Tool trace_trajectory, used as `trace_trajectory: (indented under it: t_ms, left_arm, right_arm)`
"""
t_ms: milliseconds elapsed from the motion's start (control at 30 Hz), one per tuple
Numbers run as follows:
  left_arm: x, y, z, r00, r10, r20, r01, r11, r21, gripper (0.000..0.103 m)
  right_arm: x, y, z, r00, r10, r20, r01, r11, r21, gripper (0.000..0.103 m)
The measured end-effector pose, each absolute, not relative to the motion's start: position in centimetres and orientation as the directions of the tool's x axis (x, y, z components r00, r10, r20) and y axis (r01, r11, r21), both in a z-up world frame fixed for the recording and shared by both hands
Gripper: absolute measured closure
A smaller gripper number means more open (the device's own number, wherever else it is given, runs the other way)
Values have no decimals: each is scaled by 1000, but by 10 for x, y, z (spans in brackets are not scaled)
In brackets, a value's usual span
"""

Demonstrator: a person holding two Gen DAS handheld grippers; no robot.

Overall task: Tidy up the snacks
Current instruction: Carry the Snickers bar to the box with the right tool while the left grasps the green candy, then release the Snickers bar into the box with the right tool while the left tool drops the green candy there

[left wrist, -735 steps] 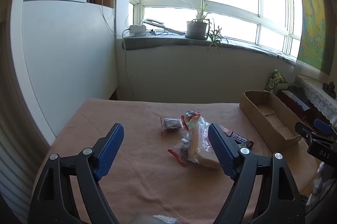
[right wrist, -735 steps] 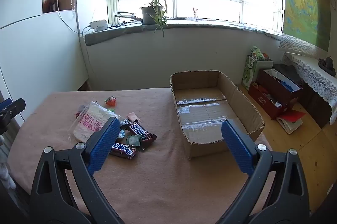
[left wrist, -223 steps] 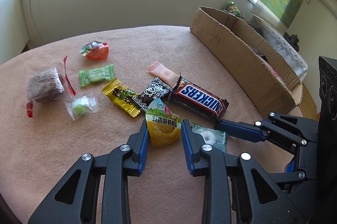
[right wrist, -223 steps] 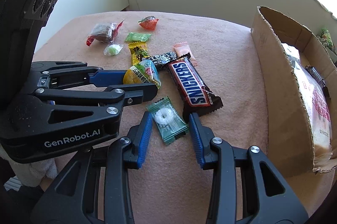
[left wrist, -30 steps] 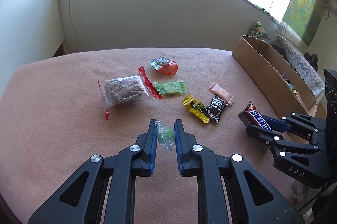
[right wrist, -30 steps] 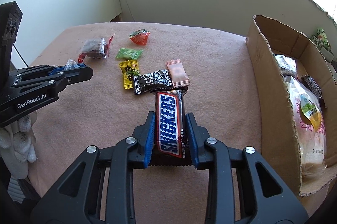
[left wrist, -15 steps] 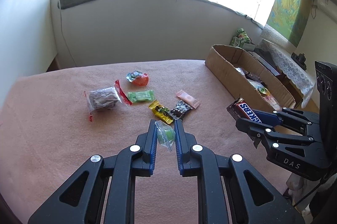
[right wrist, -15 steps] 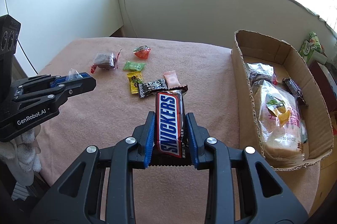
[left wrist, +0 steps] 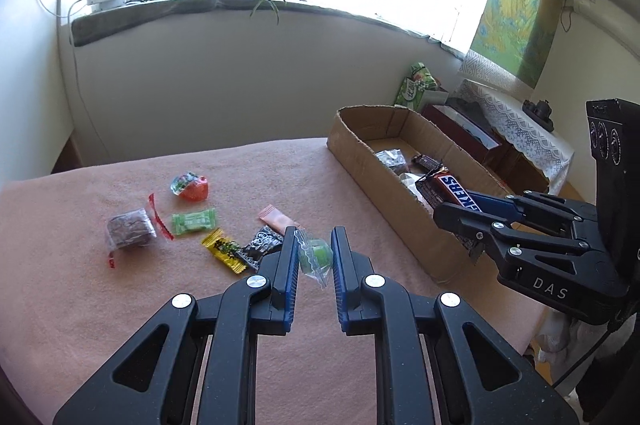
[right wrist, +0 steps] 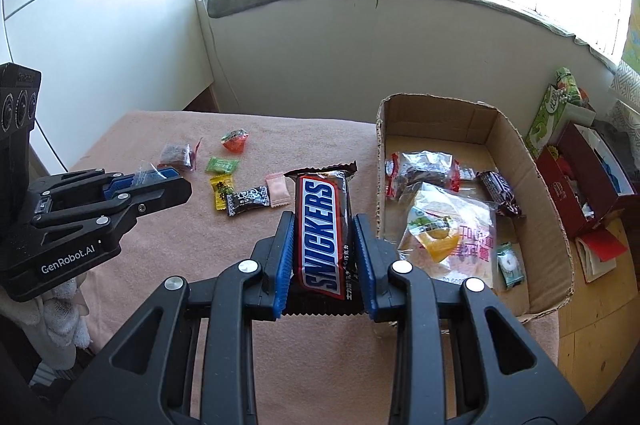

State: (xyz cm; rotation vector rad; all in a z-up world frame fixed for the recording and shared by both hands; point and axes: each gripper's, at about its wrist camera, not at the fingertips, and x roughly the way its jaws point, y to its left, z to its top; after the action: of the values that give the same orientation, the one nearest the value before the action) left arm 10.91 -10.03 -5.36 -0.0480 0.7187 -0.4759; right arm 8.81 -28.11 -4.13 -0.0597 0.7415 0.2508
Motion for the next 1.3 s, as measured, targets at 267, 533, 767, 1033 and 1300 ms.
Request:
trace_trajectory:
  t_ms: [267,533,767,1033,1300]
  left_arm:
    - [123,-138,-46,633,-474,-612,449,869,-209,89]
    - [141,-176,-44,612,-497,-615,488,849,-201,89]
    - [154,-205,-44,596,-510,-620,513,836,-195,89]
    - [166,-235,-44,574,-529,-625,541,818,-196,89]
    - [175,-257,-50,547,-548,-633,559,802,-211,89]
  right_arm:
    - [102,-326,-28,732,156,-663,-180,983,32,73]
    - [130,-371,-20,742,123,-659,-118,992,53,73]
    - [161,-398,-19,741,91,-666,-85,995,42,73]
    - [200,-413,-29,718,84,-690,-80,996,38,73]
    - [229,-415,-47,682,97,-724,-86,995,52,73]
